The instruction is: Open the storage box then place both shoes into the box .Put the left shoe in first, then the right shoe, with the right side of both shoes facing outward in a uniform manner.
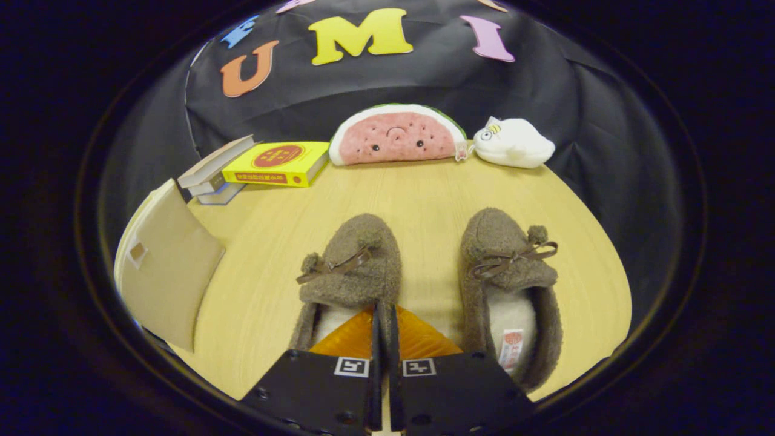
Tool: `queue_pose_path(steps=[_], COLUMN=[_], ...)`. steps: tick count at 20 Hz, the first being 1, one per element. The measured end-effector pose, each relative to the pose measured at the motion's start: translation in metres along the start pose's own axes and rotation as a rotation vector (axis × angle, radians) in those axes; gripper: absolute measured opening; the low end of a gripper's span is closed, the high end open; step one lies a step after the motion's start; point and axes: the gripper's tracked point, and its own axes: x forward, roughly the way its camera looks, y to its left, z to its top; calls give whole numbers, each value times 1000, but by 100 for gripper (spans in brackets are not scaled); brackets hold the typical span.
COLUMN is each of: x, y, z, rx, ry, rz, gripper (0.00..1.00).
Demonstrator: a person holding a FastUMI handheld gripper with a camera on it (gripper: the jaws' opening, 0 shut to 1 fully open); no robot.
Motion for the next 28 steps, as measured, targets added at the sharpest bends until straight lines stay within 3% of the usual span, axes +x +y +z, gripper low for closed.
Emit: queue_pose_path(steps=[2,12,23,28], x=[-2,-45,-150,-165], y=[-1,53,205,285], z=[1,11,81,99], rx=[75,208,233,264], ry=[8,-29,-151,-183], rz=[13,101,239,280], gripper=[0,0,0,0])
